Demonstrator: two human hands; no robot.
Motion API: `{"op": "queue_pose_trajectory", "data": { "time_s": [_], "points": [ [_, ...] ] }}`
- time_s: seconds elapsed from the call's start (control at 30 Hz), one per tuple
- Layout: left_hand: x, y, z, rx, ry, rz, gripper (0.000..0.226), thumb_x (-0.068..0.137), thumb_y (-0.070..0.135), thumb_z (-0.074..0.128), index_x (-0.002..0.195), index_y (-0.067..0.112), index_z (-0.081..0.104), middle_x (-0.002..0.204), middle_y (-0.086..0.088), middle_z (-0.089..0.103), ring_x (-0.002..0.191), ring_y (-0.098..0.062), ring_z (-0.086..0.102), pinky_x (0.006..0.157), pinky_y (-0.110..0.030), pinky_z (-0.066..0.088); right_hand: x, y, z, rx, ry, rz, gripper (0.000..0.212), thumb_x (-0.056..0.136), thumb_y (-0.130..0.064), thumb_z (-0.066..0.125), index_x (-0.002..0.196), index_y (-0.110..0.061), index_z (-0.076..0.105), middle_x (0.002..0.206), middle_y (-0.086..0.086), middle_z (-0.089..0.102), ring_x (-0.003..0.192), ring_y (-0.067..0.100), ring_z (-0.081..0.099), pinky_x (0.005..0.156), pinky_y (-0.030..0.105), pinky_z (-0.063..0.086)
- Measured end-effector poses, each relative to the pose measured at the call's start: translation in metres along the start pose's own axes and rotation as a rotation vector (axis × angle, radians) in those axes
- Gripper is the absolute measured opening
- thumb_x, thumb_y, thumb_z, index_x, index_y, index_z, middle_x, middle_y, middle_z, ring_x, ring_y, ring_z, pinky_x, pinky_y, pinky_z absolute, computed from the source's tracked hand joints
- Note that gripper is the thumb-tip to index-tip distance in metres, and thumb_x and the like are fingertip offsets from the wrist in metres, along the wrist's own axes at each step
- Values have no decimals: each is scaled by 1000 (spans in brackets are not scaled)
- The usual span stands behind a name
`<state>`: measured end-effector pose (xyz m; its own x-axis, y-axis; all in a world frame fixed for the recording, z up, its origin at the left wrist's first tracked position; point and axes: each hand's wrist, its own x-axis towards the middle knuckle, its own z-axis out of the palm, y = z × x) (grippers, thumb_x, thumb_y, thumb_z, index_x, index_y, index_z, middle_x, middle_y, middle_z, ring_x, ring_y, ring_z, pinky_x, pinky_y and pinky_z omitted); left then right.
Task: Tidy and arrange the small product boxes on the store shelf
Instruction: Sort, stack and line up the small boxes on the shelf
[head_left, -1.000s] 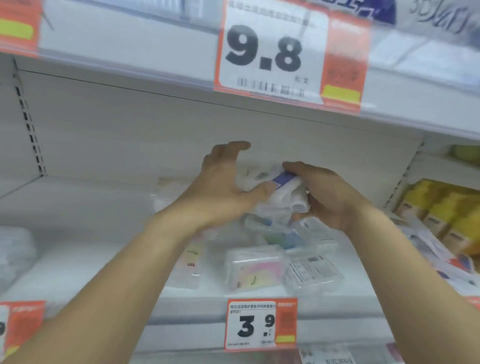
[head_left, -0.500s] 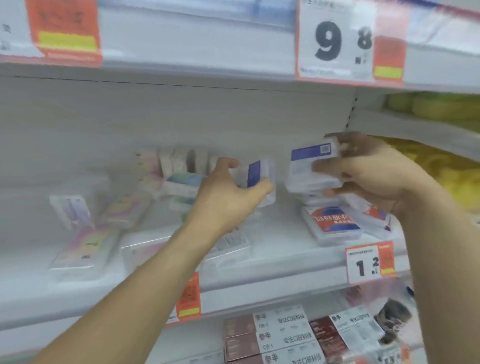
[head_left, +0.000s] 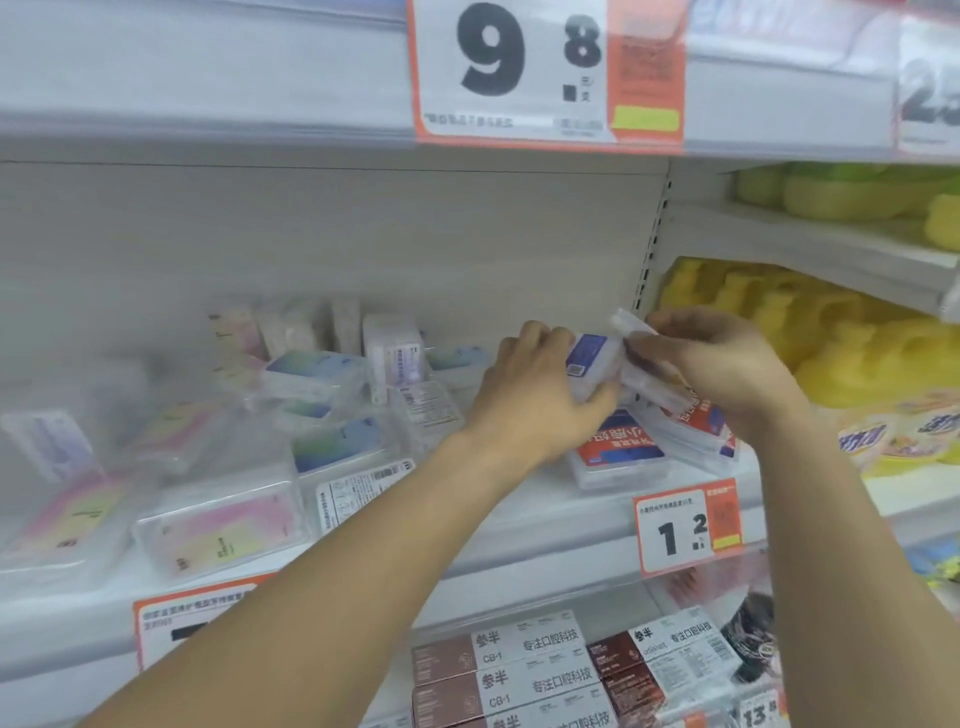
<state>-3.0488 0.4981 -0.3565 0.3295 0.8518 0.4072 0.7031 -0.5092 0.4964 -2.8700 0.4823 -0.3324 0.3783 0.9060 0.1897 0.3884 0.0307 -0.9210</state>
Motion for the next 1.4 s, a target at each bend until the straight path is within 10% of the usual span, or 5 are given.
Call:
{"op": "queue_pose_trajectory", "data": {
  "time_s": [0.3, 0.63, 0.8, 0.97, 1.4],
  "points": [
    [-20, -11, 0, 163, 11, 111, 59, 82, 41, 64, 132, 17, 44, 128, -6, 35, 91, -29, 59, 77, -39, 52, 1, 17, 1, -418, -166, -95, 70, 82, -73, 50, 144, -42, 40, 135, -2, 60, 122, 21, 50, 95, 41, 45],
    [-12, -11, 3, -28, -10, 152, 73, 65, 56, 78, 123, 23, 47, 119, 2, 48, 108, -20, 43, 85, -28, 37, -4, 13, -26, -508, -4, -30, 48, 75, -58, 71, 109, -27, 59, 108, 9, 61, 113, 25, 53, 72, 33, 44],
    [-18, -2, 11, -6, -166, 154, 77, 66, 70, 66, 131, 31, 49, 140, -3, 36, 133, -23, 29, 110, -38, 32, -14, 4, -43, -803, -228, 179, 90, 77, -72, 61, 151, -32, 28, 153, 6, 36, 136, 31, 36, 105, 43, 38],
    [-29, 0, 25, -45, -309, 203, 83, 75, 54, 73, 142, 28, 33, 144, -4, 37, 134, -24, 31, 111, -33, 29, -19, 5, -49, -646, -179, 256, 99, 64, -54, 84, 140, -13, 36, 131, 5, 53, 102, 26, 59, 78, 42, 59],
    [-25, -3, 20, 125, -136, -19, 90, 71, 72, 62, 139, 21, 35, 137, -12, 39, 126, -33, 42, 100, -44, 43, -23, -3, -34, -633, -220, 139, 108, 50, -45, 95, 139, -22, 38, 126, 4, 58, 106, 26, 61, 85, 42, 57]
  ]
}}
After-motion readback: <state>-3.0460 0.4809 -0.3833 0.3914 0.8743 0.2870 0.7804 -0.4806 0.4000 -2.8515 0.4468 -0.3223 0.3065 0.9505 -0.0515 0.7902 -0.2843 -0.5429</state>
